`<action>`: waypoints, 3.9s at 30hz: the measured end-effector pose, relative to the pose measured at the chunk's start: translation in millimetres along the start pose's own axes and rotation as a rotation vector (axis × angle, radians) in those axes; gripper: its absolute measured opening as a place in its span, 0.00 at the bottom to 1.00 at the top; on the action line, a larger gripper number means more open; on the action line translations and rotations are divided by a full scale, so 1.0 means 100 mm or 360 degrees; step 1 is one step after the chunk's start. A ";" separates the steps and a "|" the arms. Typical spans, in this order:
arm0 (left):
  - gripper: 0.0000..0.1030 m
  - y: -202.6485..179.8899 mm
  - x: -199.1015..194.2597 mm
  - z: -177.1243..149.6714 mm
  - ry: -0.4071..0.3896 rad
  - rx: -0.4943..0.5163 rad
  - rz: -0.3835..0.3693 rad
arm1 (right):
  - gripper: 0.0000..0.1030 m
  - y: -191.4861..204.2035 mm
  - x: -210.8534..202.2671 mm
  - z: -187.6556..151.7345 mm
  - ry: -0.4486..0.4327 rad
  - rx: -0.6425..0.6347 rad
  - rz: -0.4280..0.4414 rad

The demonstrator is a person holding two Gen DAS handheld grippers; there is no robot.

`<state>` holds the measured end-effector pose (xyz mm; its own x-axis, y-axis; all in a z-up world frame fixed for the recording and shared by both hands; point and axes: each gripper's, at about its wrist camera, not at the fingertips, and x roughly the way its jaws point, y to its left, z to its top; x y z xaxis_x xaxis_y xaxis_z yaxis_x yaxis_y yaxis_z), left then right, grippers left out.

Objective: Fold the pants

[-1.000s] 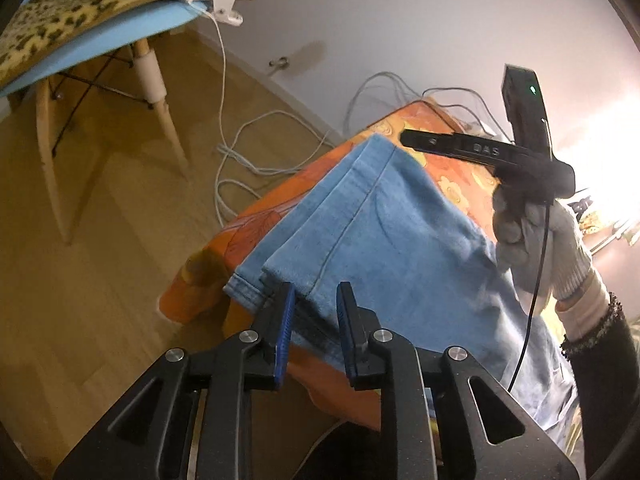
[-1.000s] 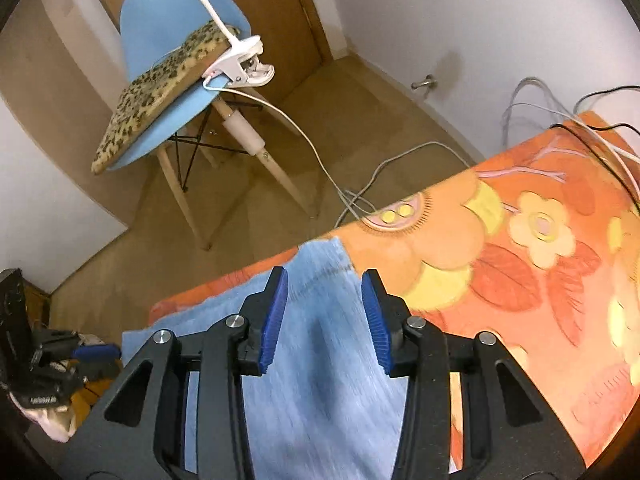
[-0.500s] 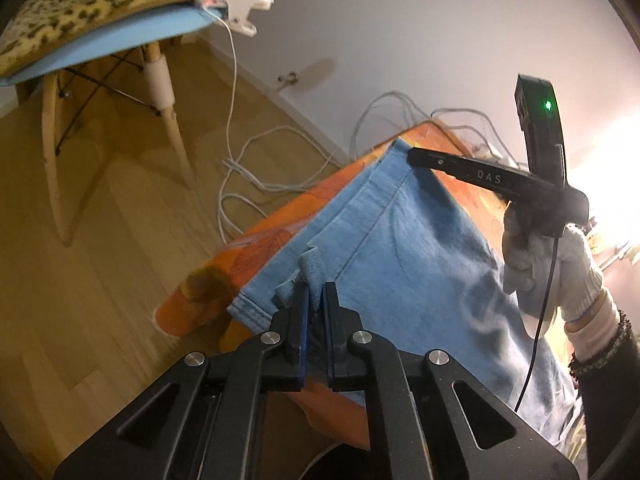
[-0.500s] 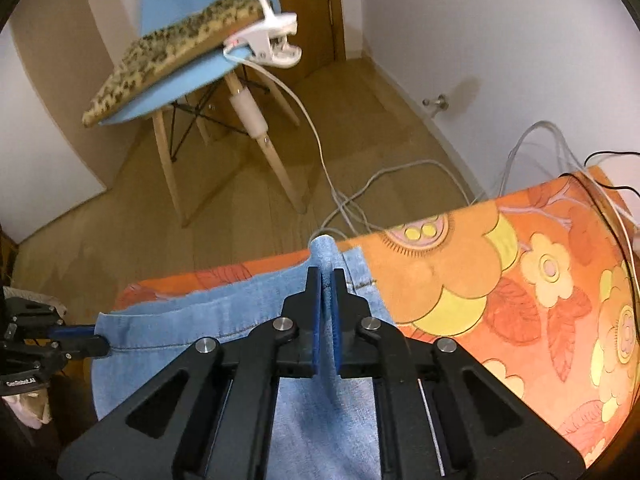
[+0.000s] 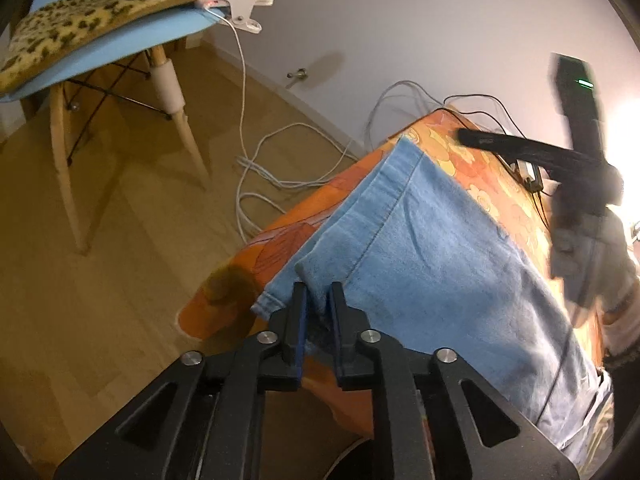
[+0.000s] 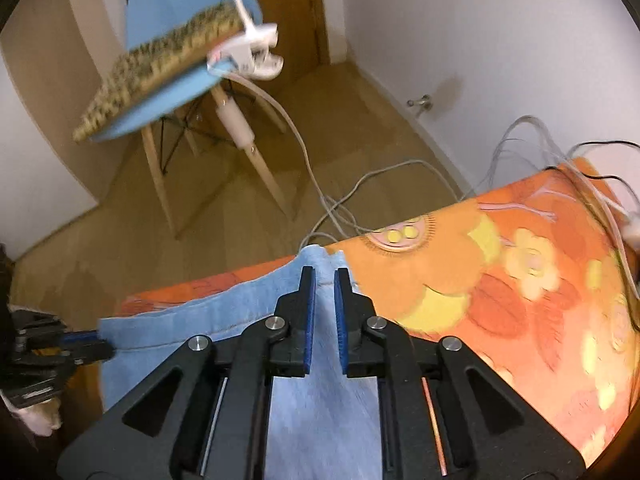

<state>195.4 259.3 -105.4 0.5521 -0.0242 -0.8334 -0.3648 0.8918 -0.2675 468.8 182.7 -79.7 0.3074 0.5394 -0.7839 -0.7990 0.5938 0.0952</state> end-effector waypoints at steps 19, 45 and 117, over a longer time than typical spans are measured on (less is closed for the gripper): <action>0.14 -1.15 -0.84 0.24 -0.0108 0.0416 -0.0520 | 0.45 -0.29 -3.88 -1.87 -0.0492 0.0661 -0.0532; 0.50 -5.27 -0.21 -1.62 0.0777 0.1102 -0.1247 | 0.52 -0.61 -5.63 -6.42 -0.0781 0.1995 -0.1163; 0.27 -3.20 0.14 -1.52 0.0413 0.1408 -0.0549 | 0.57 -2.35 -4.49 -5.74 -0.0172 0.1228 -0.0374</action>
<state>205.9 -95.0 -105.3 0.3023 -0.3506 -0.8864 0.5368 0.8310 -0.1456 221.6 -541.2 -102.3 0.5028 0.3805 -0.7762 -0.1382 0.9217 0.3623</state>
